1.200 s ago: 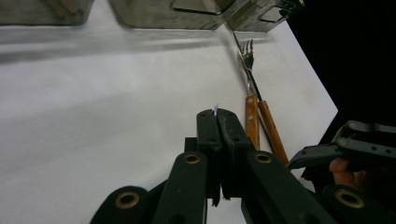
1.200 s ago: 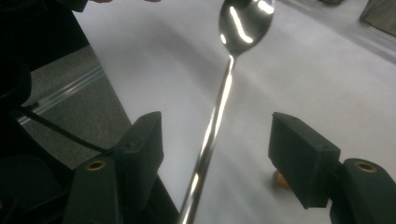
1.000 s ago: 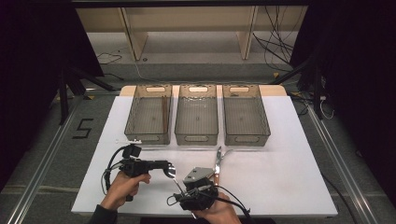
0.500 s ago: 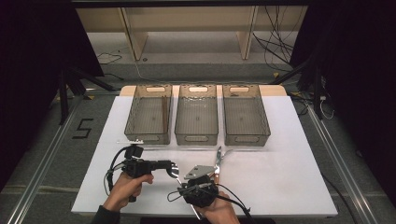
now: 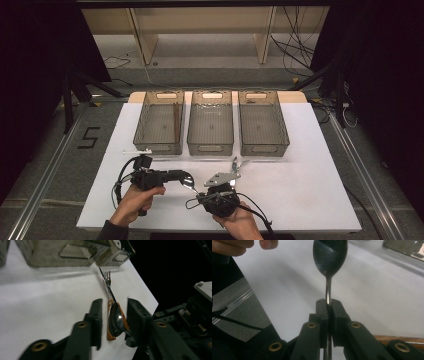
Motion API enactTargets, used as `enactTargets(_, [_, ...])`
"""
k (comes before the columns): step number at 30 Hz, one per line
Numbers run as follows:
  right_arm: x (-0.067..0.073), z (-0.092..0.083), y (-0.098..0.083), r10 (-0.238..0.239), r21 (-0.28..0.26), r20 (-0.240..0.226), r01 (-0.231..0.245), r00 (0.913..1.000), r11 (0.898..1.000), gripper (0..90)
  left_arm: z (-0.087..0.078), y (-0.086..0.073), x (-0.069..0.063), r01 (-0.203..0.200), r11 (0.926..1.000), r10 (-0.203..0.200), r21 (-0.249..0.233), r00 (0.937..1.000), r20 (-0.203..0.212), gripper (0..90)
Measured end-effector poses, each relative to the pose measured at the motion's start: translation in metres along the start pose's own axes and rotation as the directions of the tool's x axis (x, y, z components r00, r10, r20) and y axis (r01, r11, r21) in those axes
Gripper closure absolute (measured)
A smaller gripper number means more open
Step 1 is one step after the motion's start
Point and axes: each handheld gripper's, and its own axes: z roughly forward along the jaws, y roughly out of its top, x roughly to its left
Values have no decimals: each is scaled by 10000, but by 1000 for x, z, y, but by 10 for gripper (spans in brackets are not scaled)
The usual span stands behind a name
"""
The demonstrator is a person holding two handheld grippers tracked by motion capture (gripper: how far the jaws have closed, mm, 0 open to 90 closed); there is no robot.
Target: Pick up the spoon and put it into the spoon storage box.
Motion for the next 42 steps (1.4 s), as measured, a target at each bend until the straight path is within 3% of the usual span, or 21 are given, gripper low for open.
enactTargets(7, [-13, -9, 4, 15, -251, 210, -10, 9998, 9997, 865, -10, 2, 2, -399, 9988, 391, -274, 9988, -280, 394])
enactTargets(11, [-27, -15, 9, 285, -496, 431, -263, 9987, 9984, 866, -12, 0, 1, -993, 9943, 960, -387, 9923, -788, 317])
enactTargets(14, [-37, -21, 14, 461, -738, 600, -416, 9971, 9964, 866, -11, -4, 1, -1611, 9856, 1533, -511, 9794, -1314, 283])
enactTargets(19, [-50, -29, 26, 636, -1034, 834, -548, 9945, 9931, 866, -8, -13, 5, -2270, 9719, 2131, -620, 9608, -1772, 239])
enactTargets(26, [-69, -33, 48, 992, -1251, 1077, -855, 9892, 9884, 868, -12, -26, 9, -3207, 9429, 2935, -898, 9277, -2308, 216])
enactTargets(30, [-80, -32, 63, 1103, -1268, 1247, -944, 9860, 9874, 871, -16, -33, 9, -3474, 9298, 3142, -1215, 9211, -2298, 204])
enactTargets(34, [-93, -31, 78, 1321, -1374, 1406, -1128, 9812, 9841, 895, -19, -39, 10, -3776, 9174, 3389, -1258, 9068, -2506, 194])
enactTargets(38, [-103, -27, 89, 1541, -1321, 1548, -1341, 9759, 9821, 898, -19, -41, 11, -3749, 9195, 3360, -1181, 9056, -2587, 194])
enactTargets(42, [-112, -21, 99, 1661, -1283, 1732, -1449, 9708, 9811, 899, -19, -41, 13, -3633, 9241, 3245, -1186, 9099, -2585, 195])
